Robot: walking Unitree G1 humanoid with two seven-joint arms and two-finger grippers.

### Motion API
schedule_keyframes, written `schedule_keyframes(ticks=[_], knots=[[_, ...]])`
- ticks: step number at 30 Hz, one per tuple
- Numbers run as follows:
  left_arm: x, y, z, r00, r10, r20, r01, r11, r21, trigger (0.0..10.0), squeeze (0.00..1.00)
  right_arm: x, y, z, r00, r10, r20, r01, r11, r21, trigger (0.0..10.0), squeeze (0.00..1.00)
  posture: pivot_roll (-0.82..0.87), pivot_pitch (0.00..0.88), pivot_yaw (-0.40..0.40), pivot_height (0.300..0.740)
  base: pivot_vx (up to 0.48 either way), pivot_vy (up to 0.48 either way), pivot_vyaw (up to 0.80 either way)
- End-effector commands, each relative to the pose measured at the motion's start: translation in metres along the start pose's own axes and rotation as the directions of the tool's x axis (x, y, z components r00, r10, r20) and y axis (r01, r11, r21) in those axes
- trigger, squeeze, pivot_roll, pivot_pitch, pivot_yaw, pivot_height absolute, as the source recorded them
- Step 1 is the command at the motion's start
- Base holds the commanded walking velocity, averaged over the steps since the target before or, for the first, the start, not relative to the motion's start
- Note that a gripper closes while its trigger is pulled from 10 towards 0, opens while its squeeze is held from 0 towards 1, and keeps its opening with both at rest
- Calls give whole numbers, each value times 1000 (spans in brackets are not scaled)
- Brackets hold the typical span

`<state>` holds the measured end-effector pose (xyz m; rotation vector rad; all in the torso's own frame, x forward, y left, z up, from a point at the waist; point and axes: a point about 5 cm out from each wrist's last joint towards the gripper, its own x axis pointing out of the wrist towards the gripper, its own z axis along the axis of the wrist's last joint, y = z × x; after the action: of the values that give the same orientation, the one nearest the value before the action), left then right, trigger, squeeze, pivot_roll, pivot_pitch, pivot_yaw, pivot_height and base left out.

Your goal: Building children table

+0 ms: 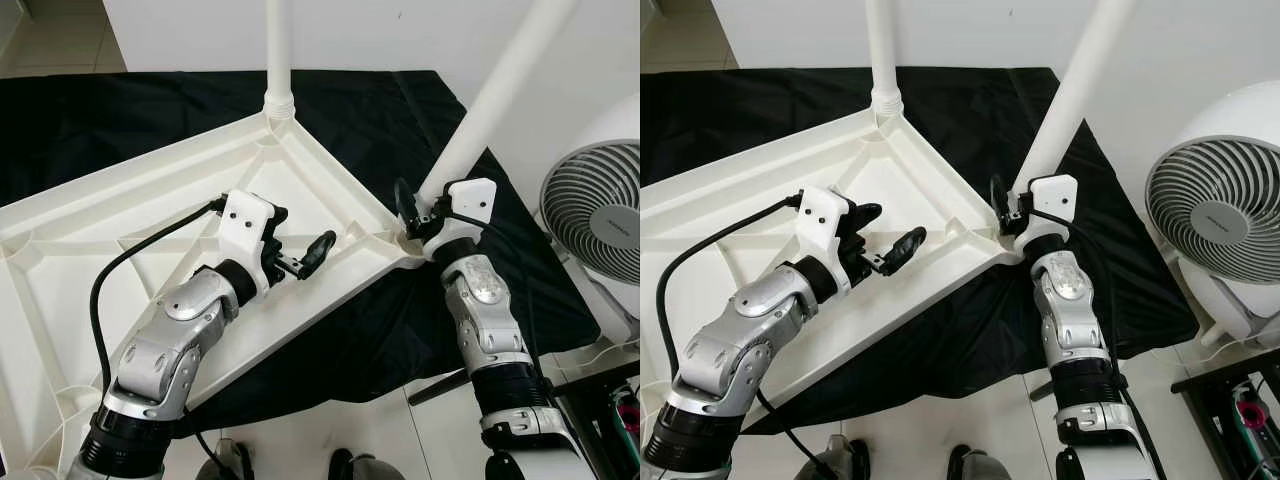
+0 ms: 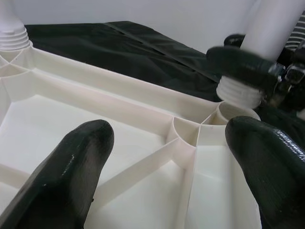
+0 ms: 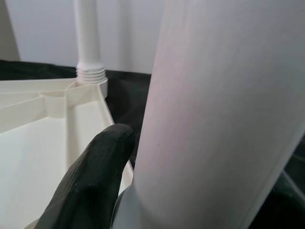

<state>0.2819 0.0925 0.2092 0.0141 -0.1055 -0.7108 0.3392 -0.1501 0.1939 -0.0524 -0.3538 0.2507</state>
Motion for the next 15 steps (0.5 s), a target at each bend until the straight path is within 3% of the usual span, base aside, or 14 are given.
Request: schedule_keyframes(ticks=[1, 2, 10, 11, 12, 15], knots=[[2, -4, 0, 999, -51, 8, 51, 999, 4, 10000, 506, -3, 0, -2, 1000, 19, -14, -19, 1000, 0, 10000, 0, 118, 134, -54, 740, 0, 0, 0], [4, -3, 2, 998, -62, 20, 62, 998, -2, 10000, 1000, -4, 3, -3, 998, 55, -39, -55, 999, 1, 10000, 0, 117, 137, -58, 740, 0, 0, 0], [19, -1, 23, 988, -130, 88, 129, 992, 14, 10000, 973, -6, 2, 4, 976, 197, -89, -197, 980, 15, 10000, 0, 125, 135, -78, 740, 0, 0, 0], [23, -2, 27, 985, -146, 97, 145, 989, 16, 10000, 306, -6, 2, 6, 970, 223, -92, -222, 975, 19, 10000, 0, 125, 135, -78, 740, 0, 0, 0], [25, -3, 32, 978, -175, 110, 175, 984, 12, 10000, 0, -6, 2, 8, 962, 255, -97, -254, 967, 18, 10000, 0, 123, 134, -80, 740, 0, 0, 0], [31, -7, 42, 961, -237, 145, 244, 969, -39, 10000, 0, -6, 3, 10, 946, 307, -100, -307, 951, 12, 10000, 0, 121, 131, -82, 740, 0, 0, 0]])
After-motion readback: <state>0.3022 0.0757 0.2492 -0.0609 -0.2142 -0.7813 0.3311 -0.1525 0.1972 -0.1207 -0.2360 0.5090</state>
